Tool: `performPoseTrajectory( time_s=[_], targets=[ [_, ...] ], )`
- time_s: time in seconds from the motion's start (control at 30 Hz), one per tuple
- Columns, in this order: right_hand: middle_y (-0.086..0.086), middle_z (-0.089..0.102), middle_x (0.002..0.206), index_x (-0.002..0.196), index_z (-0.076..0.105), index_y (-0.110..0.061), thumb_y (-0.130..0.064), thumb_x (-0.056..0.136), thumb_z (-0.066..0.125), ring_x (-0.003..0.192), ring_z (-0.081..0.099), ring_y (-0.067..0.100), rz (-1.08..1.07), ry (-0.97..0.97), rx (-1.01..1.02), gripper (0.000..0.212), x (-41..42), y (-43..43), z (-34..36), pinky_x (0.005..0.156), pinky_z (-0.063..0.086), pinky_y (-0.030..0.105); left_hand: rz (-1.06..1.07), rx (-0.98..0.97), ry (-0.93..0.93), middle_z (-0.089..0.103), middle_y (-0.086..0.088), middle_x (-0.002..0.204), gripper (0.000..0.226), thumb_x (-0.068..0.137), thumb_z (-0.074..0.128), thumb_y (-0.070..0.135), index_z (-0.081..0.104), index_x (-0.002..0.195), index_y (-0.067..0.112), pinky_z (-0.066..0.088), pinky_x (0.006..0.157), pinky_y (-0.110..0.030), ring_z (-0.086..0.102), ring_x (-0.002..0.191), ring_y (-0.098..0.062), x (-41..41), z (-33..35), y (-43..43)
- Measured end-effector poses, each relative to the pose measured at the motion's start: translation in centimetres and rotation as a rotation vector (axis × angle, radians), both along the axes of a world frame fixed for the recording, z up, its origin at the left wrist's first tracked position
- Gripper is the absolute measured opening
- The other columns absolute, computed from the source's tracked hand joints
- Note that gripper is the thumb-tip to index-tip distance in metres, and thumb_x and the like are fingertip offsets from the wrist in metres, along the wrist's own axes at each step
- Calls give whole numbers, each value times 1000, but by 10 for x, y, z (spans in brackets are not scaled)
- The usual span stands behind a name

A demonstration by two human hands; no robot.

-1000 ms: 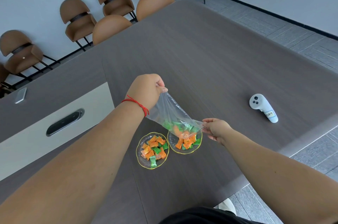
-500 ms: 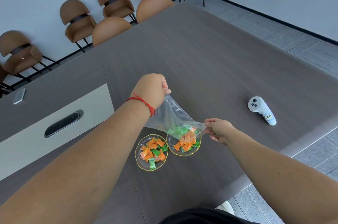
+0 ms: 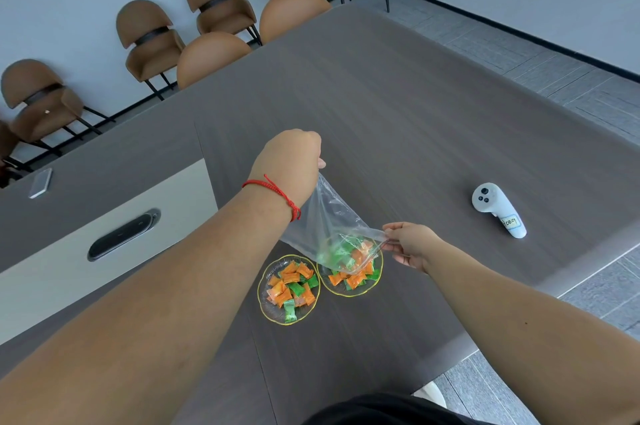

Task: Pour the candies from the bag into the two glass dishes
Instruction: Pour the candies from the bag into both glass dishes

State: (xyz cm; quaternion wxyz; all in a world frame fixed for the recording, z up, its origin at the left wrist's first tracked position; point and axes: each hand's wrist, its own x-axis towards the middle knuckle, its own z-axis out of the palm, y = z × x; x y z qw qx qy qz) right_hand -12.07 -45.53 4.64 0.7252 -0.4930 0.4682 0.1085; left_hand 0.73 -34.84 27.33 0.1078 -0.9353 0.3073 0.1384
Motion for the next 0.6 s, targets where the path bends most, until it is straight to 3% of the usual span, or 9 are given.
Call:
performPoseTrajectory(
  time_s=[0.1,0.2,0.23,0.3,0.33,0.43,0.53,0.6],
  targets=[
    [-1,67,81,88,60,-23,-12,97,49,67,61,9,11,14,-9,17,-1,2,-2,59,40,25,25,4,14,54,-19,88,36,94,51,24,48,62,6,32,72,-32,48,81,-34,-1,1,-3],
    [-1,68,81,90,61,-22,-13,96,50,68,61,10,3,18,-18,16,0,2,-4,59,40,25,57,71,89,60,-22,119,34,95,50,27,62,99,-5,34,77,-34,58,102,-39,3,-2,-5],
    [-1,68,82,91,62,-22,-13,96,50,69,61,10,10,21,-25,15,0,2,-5,59,40,25,39,77,81,60,-21,120,34,95,50,27,62,98,-5,34,76,-34,59,100,-38,5,-3,-4],
    [0,68,82,92,62,-22,-14,96,50,70,61,11,29,23,-32,15,1,2,-4,60,40,25,12,61,40,63,-22,118,35,95,50,27,58,74,1,36,74,-32,59,90,-38,6,-4,-1],
    [0,68,82,92,62,-22,-14,96,50,70,61,11,32,21,-32,15,2,1,-4,59,40,25,17,48,27,64,-23,117,36,95,50,27,58,73,0,38,74,-33,59,88,-39,6,-3,2],
    [-1,68,81,94,61,-22,-12,95,52,68,62,10,9,-4,-30,14,6,-3,-2,57,39,24,5,-200,-45,66,-20,104,28,93,54,24,65,97,-2,42,79,-34,58,90,-35,3,0,20],
    [-3,66,83,102,62,-23,-12,91,60,66,58,7,-36,-80,-88,15,14,-9,1,54,33,23,-42,-577,-159,60,-6,81,17,87,60,23,66,85,8,37,70,-29,58,82,-26,7,4,49],
    [-2,62,85,106,63,-23,-14,87,66,69,52,8,-74,-156,-165,20,22,-13,6,53,32,22,-68,-672,-184,62,-3,76,16,85,61,23,67,81,8,37,69,-27,55,76,-20,18,3,64]
  ],
)
